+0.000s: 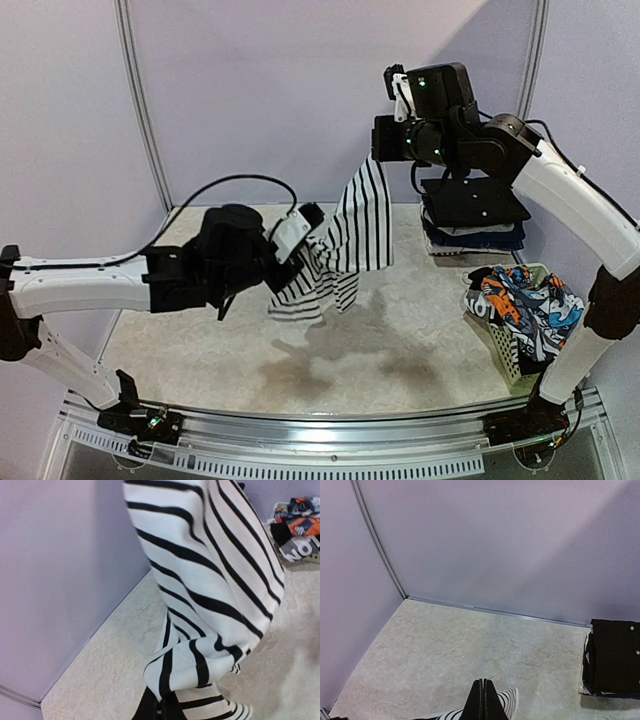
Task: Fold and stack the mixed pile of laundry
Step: Place the crumpled tank top at the center of the board.
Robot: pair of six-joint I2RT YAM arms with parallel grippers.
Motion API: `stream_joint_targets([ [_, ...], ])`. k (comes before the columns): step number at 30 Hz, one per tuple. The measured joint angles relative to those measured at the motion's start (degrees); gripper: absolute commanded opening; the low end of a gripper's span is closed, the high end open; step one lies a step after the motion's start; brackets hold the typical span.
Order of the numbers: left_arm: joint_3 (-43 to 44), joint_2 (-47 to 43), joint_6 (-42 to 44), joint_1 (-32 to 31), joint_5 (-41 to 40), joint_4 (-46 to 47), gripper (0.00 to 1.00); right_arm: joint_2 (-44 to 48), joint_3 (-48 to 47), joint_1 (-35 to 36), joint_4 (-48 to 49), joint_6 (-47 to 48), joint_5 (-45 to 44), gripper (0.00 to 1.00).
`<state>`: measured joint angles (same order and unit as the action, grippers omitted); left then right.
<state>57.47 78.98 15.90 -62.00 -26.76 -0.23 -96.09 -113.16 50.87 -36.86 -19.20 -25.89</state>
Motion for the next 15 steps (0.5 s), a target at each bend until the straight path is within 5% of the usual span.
stream_joint_targets([
  [5,9.5,-4.0,-3.3,1.3,-0.5,-12.8,0.00,-0.7,0.9,-5.1,-0.6,-1.8,0.9,0.06],
  [7,11.3,-2.6,-5.7,4.4,2.2,-15.2,0.04,-1.3,4.5,-8.7,0.7,-3.7,3.3,0.31],
  [9,12.9,1.2,-8.0,8.9,6.1,-17.0,0.29,-3.3,8.7,-12.2,2.5,-5.6,6.5,0.62],
  [15,25.2,29.0,-15.7,21.5,15.2,-22.0,0.80,-21.7,7.5,-20.2,2.5,-7.5,19.9,0.87],
])
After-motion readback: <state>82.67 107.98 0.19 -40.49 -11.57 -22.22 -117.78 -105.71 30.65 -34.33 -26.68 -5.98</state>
